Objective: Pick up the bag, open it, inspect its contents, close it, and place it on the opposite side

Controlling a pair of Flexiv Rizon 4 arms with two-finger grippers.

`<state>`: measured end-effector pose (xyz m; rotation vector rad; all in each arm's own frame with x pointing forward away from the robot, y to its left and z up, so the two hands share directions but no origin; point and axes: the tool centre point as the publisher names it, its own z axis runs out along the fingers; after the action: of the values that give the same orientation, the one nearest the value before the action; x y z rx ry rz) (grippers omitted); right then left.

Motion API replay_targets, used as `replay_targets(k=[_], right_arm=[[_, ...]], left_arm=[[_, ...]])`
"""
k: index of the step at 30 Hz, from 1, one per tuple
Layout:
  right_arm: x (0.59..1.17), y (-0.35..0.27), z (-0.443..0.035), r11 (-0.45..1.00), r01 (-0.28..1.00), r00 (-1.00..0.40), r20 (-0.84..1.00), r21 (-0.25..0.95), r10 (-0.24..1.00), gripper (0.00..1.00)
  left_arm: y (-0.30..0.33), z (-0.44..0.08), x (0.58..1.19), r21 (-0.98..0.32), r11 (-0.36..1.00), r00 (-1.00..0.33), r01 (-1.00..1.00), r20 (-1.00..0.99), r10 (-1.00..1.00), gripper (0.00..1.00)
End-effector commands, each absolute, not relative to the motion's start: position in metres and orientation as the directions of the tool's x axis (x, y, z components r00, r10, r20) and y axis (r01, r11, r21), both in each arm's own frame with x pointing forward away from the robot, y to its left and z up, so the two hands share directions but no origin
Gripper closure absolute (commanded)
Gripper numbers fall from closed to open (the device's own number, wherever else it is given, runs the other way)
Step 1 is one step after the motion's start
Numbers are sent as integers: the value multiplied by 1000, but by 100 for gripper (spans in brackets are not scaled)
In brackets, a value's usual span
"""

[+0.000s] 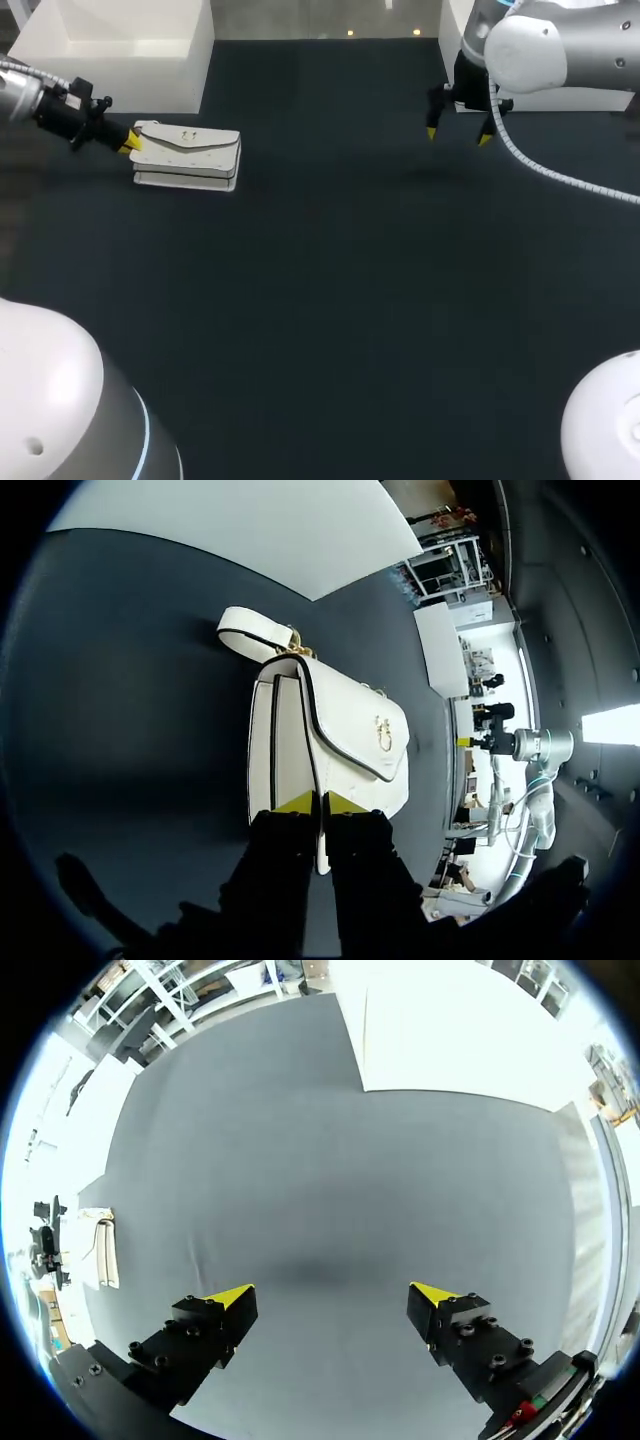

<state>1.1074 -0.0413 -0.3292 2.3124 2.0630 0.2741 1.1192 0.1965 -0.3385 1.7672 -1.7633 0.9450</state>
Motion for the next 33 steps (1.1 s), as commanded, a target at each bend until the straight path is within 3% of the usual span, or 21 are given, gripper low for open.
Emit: replay_targets(k=[1, 33], right_arm=[[1107, -40, -328, -121, 983, 106, 106, 139, 989, 0], [1111, -62, -305, -189, 959, 196, -14, 211, 980, 0]], left_arm=[[219, -345, 1138, -106, -30, -63, -994, 772, -632, 100], [330, -340, 1161, -43, -71, 20, -997, 712, -702, 100]])
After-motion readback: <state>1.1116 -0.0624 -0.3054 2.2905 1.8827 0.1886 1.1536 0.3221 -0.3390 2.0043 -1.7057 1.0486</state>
